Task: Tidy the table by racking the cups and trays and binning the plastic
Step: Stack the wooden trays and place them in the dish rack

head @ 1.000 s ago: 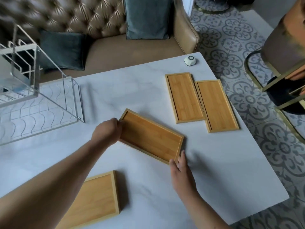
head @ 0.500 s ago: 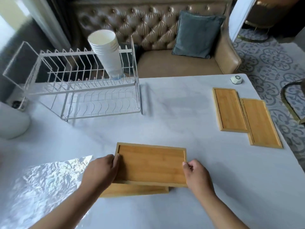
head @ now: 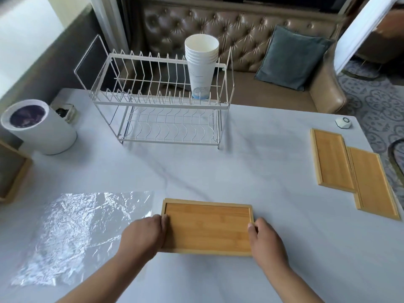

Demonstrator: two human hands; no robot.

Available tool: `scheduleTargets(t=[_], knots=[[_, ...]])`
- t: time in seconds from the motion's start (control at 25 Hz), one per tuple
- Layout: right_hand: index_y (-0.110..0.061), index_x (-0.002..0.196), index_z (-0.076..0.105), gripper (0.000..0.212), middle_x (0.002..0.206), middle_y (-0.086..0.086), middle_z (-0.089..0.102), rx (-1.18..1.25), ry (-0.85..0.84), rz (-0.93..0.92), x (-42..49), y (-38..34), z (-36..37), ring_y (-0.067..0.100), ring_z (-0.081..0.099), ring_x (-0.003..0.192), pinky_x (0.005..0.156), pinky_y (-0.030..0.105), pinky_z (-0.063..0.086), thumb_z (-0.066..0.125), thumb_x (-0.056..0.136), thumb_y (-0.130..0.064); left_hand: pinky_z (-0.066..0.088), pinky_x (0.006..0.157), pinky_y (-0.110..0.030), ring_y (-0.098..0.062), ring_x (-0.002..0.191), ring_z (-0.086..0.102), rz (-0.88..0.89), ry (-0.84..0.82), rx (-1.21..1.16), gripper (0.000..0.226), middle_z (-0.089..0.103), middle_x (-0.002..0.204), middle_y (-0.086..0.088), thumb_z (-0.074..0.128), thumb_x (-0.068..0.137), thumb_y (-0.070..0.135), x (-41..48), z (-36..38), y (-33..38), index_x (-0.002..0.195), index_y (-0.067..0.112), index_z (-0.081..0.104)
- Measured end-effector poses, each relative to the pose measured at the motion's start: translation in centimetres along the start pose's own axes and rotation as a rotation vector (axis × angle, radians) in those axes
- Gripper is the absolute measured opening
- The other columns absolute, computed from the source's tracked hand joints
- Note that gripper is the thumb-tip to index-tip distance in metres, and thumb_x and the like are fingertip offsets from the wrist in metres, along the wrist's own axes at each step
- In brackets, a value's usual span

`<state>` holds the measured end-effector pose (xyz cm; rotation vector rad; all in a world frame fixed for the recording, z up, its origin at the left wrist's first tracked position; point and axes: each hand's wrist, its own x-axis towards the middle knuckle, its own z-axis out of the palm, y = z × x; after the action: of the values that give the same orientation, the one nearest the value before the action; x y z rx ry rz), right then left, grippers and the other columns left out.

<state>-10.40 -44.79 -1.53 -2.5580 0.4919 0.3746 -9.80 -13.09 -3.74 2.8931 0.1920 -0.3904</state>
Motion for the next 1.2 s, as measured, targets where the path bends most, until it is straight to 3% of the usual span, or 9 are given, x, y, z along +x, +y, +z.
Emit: scheduleTargets(t=[0.16,0.36,0.64,0.76,1.2], knots=[[-0.012,0.086,0.044,0.030,0.092,0.009,0.063,-0.044,0.012,0.024,0.9,-0.5,0.7,0.032,0.063,0.084,0.069,0.039,0.049,0.043,0.107,-0.033,0.039,0.058,-0.034,-0.028,0.074,0.068,0.017,0.001,0.015,0.052,0.046,0.061,0.005,0.023,0.106,0.054,1.6,0.2,0.1,0.072,0.025,0.050],[-0.011,0.093,0.047,0.027,0.098,0.007,0.065,-0.072,-0.018,0.030,1.2,0.0,2.2,0.032,0.064,0.090,0.071,0.039,0.050,0.041,0.108,-0.032,0.042,0.058,-0.034,-0.026,0.077,0.070,0.010,-0.074,0.076,0.050,0.060,0.068,0.003,0.023,0.106,0.053,2.0,0.9,-0.1,0.076,0.026,0.052],[-0.020,0.075,0.041,0.039,0.065,-0.003,0.052,0.083,-0.066,0.168,1.6,0.9,3.3,0.021,0.051,0.061,0.057,0.035,0.039,0.040,0.107,-0.041,0.050,0.067,-0.040,-0.029,0.076,0.066,-0.007,-0.097,-0.112,0.046,0.059,0.071,0.002,0.026,0.107,0.052,2.6,1.7,0.0,0.081,0.021,0.047],[-0.017,0.076,0.046,0.041,0.065,-0.003,0.053,0.106,-0.076,0.188,1.9,1.4,3.1,0.021,0.051,0.062,0.056,0.034,0.037,0.038,0.107,-0.042,0.051,0.070,-0.043,-0.031,0.074,0.065,-0.001,-0.089,-0.164,0.045,0.060,0.070,0.000,0.025,0.108,0.049,2.9,2.0,0.8,0.081,0.019,0.046],[-0.019,0.077,0.043,0.040,0.072,0.001,0.058,0.108,-0.064,0.258,7.9,11.3,-5.0,0.030,0.059,0.074,0.061,0.034,0.040,0.034,0.108,-0.042,0.046,0.063,-0.041,-0.028,0.070,0.059,0.043,-0.131,-0.146,0.048,0.058,0.069,0.004,0.018,0.105,0.057,5.4,4.3,15.3,0.078,0.024,0.041]])
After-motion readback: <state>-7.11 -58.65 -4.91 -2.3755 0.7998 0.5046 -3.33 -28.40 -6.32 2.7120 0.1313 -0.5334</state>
